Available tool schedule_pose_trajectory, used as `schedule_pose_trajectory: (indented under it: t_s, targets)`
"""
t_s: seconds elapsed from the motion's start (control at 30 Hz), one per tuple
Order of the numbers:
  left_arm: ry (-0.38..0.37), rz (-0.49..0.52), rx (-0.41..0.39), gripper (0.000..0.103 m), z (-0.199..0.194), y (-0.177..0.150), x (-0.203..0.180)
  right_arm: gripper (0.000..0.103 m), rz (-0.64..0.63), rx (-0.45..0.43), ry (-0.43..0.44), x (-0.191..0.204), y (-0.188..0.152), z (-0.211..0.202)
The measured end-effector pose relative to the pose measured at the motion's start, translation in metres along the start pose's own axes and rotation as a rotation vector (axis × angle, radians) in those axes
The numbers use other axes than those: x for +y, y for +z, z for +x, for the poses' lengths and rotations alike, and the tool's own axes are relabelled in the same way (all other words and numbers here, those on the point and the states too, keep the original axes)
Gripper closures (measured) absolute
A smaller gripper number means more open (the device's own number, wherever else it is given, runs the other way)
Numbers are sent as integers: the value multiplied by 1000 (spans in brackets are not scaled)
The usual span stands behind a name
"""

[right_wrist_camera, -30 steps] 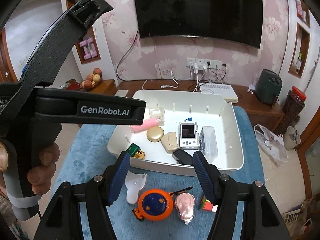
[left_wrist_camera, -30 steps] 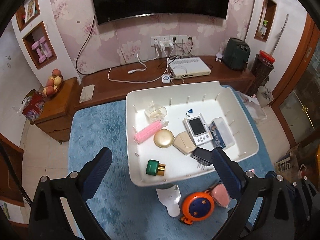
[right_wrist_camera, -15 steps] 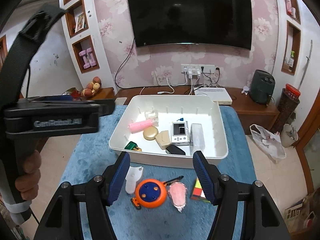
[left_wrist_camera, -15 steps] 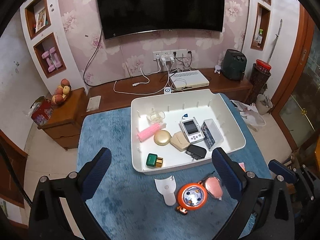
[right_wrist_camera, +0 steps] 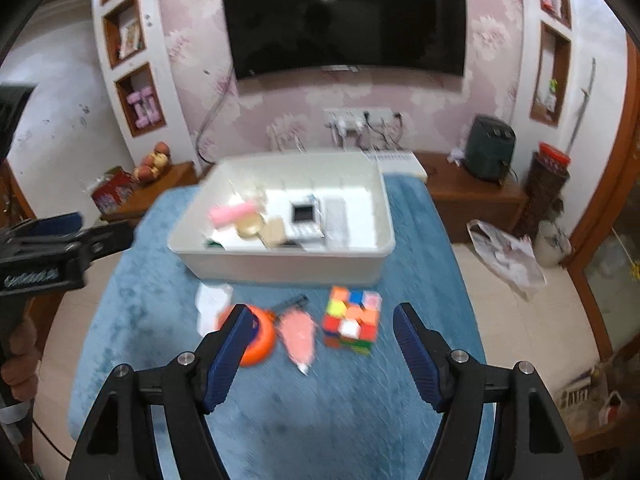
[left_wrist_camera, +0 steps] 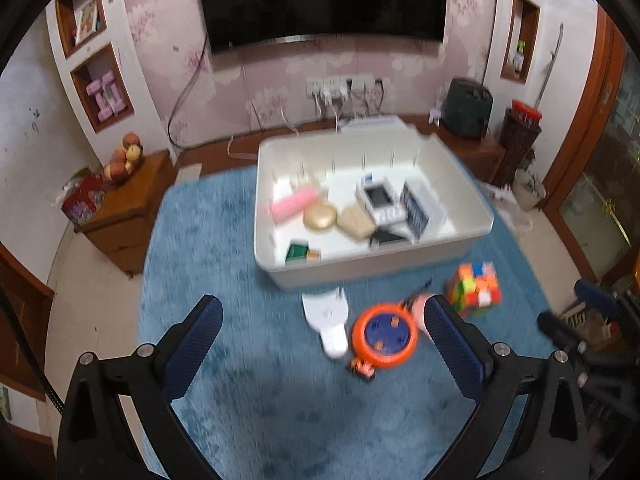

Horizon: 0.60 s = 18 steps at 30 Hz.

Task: Organize rigid objects
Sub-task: 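Withdraw both tools from the bin toward the cord reel and Rubik's cube, then grasp the orange cord reel with the left tool while the right tool grasps the Rubik's cube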

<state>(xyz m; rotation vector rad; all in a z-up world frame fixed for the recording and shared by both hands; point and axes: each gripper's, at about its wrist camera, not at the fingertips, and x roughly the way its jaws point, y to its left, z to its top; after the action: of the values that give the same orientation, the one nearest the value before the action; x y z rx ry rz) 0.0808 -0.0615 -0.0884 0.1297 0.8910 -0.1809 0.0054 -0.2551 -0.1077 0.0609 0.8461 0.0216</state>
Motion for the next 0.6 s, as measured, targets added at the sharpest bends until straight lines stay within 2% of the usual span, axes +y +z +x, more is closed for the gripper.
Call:
schedule_pose_trajectory:
  t_s: [0.1,0.3,0.6]
  targets:
    - [-3,5,58,2,18,-19,0,29,22,51,-18,-11,-16,15]
    - [-30,20,125,2,42,-44,-9,29,54,129,-21,-24,-43,45]
    - [-60,154,170,2,87,-46,-42,29,105,173,-15,-32,-53,72]
